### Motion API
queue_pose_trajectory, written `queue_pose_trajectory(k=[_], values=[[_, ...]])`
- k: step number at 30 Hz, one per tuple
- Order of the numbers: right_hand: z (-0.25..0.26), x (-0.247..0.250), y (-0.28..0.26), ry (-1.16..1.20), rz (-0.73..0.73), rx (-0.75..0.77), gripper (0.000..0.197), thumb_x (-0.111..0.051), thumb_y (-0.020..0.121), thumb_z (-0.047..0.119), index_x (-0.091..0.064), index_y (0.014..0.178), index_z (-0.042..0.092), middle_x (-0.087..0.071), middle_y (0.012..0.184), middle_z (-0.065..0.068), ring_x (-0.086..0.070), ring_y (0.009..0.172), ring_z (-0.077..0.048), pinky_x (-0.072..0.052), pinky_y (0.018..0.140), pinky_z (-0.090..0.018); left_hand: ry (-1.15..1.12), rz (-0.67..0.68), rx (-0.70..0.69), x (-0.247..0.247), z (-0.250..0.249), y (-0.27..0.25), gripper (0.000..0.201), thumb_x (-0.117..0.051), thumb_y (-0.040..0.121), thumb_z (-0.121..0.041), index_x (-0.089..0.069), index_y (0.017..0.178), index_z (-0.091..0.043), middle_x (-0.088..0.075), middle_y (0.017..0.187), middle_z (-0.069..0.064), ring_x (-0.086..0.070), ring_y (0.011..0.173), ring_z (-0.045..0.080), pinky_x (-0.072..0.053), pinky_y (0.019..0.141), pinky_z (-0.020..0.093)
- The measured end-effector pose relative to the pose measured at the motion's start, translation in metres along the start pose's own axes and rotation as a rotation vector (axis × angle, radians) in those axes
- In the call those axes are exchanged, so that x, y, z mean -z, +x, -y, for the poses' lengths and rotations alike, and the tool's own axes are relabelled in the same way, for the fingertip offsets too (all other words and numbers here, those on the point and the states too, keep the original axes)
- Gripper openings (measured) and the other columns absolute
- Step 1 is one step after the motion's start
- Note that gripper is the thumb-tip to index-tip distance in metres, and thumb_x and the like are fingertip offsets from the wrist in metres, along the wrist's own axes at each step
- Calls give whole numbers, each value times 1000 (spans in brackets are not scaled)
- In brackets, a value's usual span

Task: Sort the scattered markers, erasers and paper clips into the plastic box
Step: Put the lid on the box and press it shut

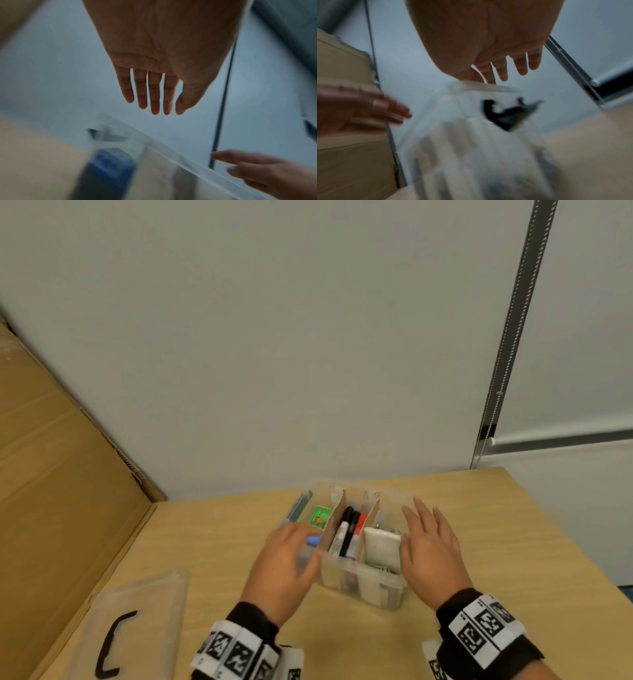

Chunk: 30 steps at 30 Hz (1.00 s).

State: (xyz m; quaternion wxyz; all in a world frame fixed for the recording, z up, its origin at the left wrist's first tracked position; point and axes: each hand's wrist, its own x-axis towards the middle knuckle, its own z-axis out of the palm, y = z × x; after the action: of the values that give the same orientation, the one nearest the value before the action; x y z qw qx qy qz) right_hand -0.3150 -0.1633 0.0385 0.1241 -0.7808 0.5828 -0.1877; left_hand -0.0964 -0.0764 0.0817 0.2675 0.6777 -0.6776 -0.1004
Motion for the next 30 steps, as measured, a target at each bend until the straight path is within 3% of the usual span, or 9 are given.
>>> queue_pose_trajectory(k=[4,7,10,13,17,21,24,28,30], values=[[60,-5,-18,66,-112,170,54,-30,90,34,-35,142,19,-21,156,-2,-11,145,-26,-18,117,-43,55,-100,230,41,90,-44,36,-53,91,-38,-51,126,-30,-50,127,-10,-43,120,11,-36,102,28],[115,-32,-31,152,-56,335,51,-40,88,28,-39,139,19,-26,153,-1,-16,144,-22,-22,117,-43,111,-74,476,65,154,-80,42,-52,93,-36,-46,133,-27,-46,137,-2,-39,127,19,-34,106,35],[167,-71,-42,207,86,455,48,-44,89,25,-40,137,20,-25,152,1,-19,142,-17,-23,117,-35,104,-21,655,77,205,-110,43,-49,94,-35,-43,135,-25,-43,142,5,-38,129,27,-34,107,41],[209,-117,-46,270,312,460,46,-44,92,23,-39,137,20,-22,153,2,-22,140,-14,-22,113,-25,82,5,793,81,247,-130,50,-47,94,-35,-35,141,-22,-33,149,7,-31,135,32,-29,111,45],[252,-164,-45,229,610,399,50,-42,96,27,-31,144,17,-23,155,-2,-29,138,-19,-28,112,-29,35,30,948,81,281,-141,68,-47,93,-38,-14,149,-20,-8,159,10,-9,145,34,-14,117,50],[278,-187,-53,161,700,366,56,-39,97,33,-23,147,14,-32,151,-11,-41,131,-26,-35,108,-35,-95,45,975,81,293,-142,68,-40,96,-36,-2,151,-20,3,160,8,-7,145,36,-15,117,52],[286,-199,-64,212,721,354,58,-41,96,35,-21,147,16,-43,141,-12,-52,119,-27,-43,101,-39,-138,41,978,80,298,-140,64,-35,97,-31,-1,151,-22,1,160,10,-7,144,38,-13,116,52],[282,-204,-66,291,741,351,65,-43,94,36,-13,149,24,-38,148,-7,-48,126,-22,-39,107,-34,-304,-18,1066,87,315,-141,68,-39,88,-41,-13,149,-24,-25,153,12,-19,141,38,-20,113,56],[277,-199,-65,411,702,320,63,-46,92,34,-17,148,31,-42,146,-2,-46,128,-17,-37,109,-34,-411,-61,1119,91,324,-142,70,-37,85,-43,-15,149,-24,-31,151,13,-22,140,38,-23,112,57]])
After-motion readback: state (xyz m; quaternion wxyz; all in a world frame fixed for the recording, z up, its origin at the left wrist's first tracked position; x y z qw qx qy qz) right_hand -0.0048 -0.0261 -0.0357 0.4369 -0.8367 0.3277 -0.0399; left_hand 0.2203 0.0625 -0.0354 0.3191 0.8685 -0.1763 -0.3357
